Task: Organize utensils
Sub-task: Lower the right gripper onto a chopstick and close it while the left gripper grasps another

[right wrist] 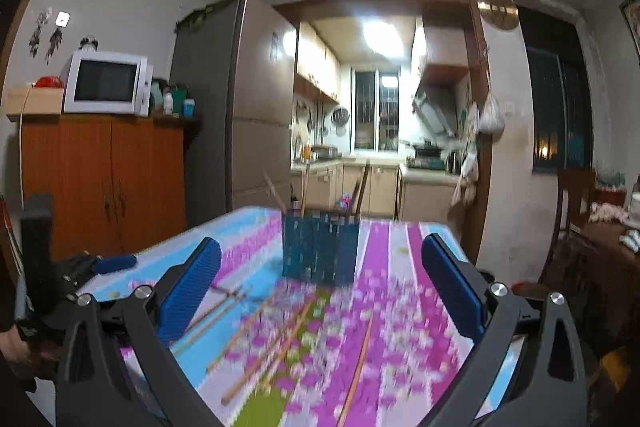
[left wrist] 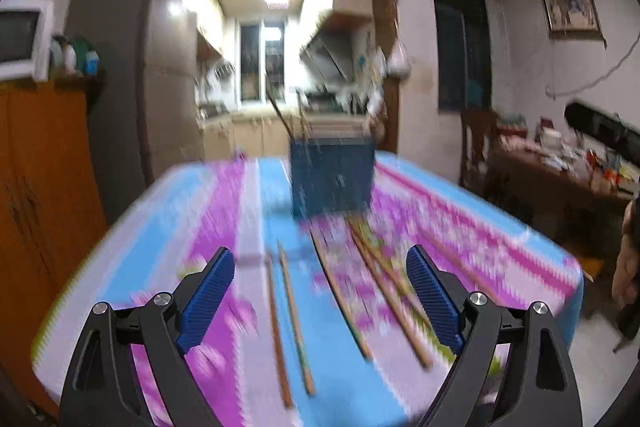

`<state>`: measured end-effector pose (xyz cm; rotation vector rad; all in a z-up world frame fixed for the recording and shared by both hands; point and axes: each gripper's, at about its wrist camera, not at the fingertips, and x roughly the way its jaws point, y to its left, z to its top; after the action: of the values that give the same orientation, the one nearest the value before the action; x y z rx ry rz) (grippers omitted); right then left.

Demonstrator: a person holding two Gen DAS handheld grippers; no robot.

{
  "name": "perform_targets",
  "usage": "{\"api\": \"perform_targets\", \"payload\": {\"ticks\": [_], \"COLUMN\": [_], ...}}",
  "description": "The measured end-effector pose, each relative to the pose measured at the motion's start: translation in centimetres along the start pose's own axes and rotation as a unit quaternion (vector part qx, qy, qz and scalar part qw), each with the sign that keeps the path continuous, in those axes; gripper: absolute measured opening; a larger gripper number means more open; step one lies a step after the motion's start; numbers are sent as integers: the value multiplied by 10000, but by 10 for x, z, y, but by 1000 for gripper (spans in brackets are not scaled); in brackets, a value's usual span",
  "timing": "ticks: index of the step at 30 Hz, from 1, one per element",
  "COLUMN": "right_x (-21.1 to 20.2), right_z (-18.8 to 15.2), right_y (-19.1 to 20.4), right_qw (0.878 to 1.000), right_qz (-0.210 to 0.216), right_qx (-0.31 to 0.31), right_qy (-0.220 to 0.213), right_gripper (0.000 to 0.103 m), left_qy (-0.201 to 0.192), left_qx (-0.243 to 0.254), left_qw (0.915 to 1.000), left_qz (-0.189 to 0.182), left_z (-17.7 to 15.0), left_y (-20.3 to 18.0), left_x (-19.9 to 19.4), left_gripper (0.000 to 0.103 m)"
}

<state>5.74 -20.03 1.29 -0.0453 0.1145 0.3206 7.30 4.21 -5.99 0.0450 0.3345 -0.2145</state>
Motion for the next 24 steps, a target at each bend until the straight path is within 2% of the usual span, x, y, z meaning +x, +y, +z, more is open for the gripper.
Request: {"api": "perform_targets", "payload": {"ticks": [4, 5, 7, 8, 9, 10, 15, 18, 20, 21, 22, 23, 24], "right_x": [1, 3, 7, 7, 8, 8, 9, 11, 12, 14, 17, 19, 23], "right_z": [-30, -38, -52, -57, -62, -68, -91, -100, -105, -108, -110, -113, -116], "right_y": [2, 3, 6, 5, 6, 7, 9, 11, 14, 15, 19, 20, 24], "right_qw": [9995, 9992, 9978, 9973, 9967, 9959, 9925, 9907, 9894, 9887, 9874, 9866, 9854], "right_qz": [-7, 22, 29, 55, 68, 66, 116, 193, 275, 316, 386, 430, 486], "right_qx": [70, 88, 89, 123, 153, 171, 256, 292, 305, 304, 284, 265, 254], "right_qy": [295, 402, 649, 726, 795, 889, 1192, 1314, 1392, 1436, 1506, 1550, 1615], "right_gripper": [95, 87, 77, 74, 73, 71, 69, 63, 52, 48, 40, 32, 29], "left_qy": [400, 455, 626, 697, 780, 823, 852, 829, 803, 778, 758, 748, 739], "left_qx": [101, 106, 37, -8, -67, -81, -20, -26, -34, -34, -39, -59, -72], "left_qw": [9990, 9988, 9978, 9973, 9966, 9962, 9957, 9960, 9964, 9967, 9970, 9971, 9971], "left_qz": [-174, -173, -213, -219, -257, -286, -365, -318, -255, -207, -149, -147, -143], "left_z": [-37, -40, -52, -55, -60, -62, -68, -67, -65, -66, -66, -66, -66], "left_y": [-14, -14, -13, -12, -10, -10, -19, -22, -21, -21, -21, -20, -20], "left_x": [23, 28, 39, 44, 48, 51, 57, 63, 67, 69, 70, 69, 69], "left_gripper": [79, 78, 65, 63, 57, 52, 44, 31, 23, 16, 11, 11, 11]}}
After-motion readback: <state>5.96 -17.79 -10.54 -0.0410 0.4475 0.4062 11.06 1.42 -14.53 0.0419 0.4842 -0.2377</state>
